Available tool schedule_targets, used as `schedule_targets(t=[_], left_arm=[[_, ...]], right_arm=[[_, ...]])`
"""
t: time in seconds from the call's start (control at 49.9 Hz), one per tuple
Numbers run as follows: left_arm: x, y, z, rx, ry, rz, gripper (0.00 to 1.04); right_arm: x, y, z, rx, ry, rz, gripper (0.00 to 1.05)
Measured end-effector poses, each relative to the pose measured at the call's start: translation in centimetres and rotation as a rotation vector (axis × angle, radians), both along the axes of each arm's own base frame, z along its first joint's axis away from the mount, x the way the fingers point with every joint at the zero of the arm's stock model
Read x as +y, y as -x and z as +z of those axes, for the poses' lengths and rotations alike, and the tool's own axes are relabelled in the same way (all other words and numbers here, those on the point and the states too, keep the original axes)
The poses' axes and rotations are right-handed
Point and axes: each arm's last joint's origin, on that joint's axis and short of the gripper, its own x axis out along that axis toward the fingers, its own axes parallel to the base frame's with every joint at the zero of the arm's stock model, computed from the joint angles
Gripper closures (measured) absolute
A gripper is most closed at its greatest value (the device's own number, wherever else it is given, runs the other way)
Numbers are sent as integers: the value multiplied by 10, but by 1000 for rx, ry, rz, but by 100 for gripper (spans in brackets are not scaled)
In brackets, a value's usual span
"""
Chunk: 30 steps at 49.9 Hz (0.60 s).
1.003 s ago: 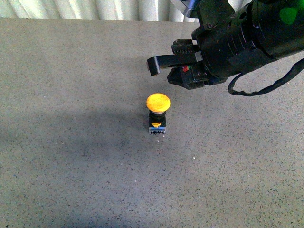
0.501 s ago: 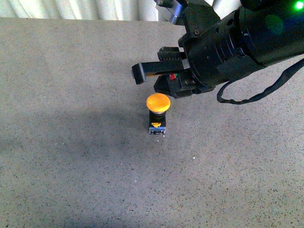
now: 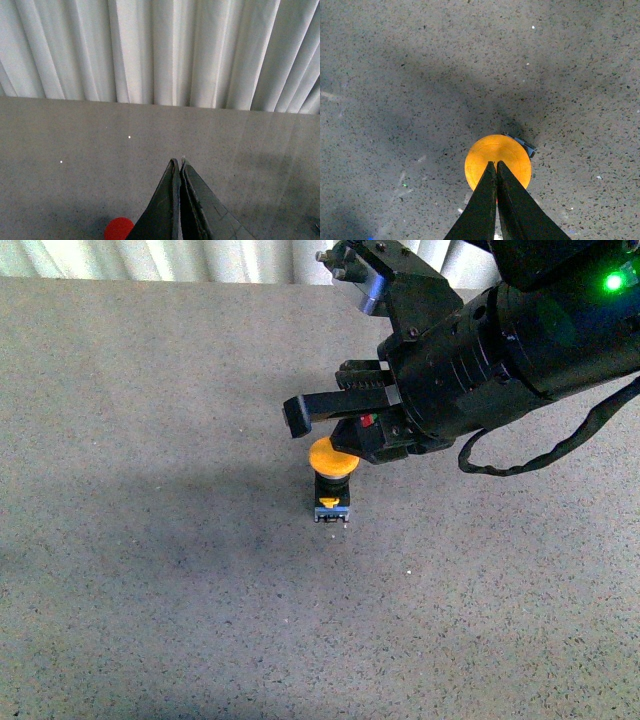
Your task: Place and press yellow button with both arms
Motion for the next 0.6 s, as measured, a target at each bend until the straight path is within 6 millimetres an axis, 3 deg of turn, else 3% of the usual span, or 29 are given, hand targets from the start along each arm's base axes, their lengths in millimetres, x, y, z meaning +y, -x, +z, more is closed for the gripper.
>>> schedule_targets(t=[0.602], left_arm=[[0, 0, 0, 4, 0, 2, 103]], right_arm=[[-5, -4, -15, 57, -10, -22, 103]])
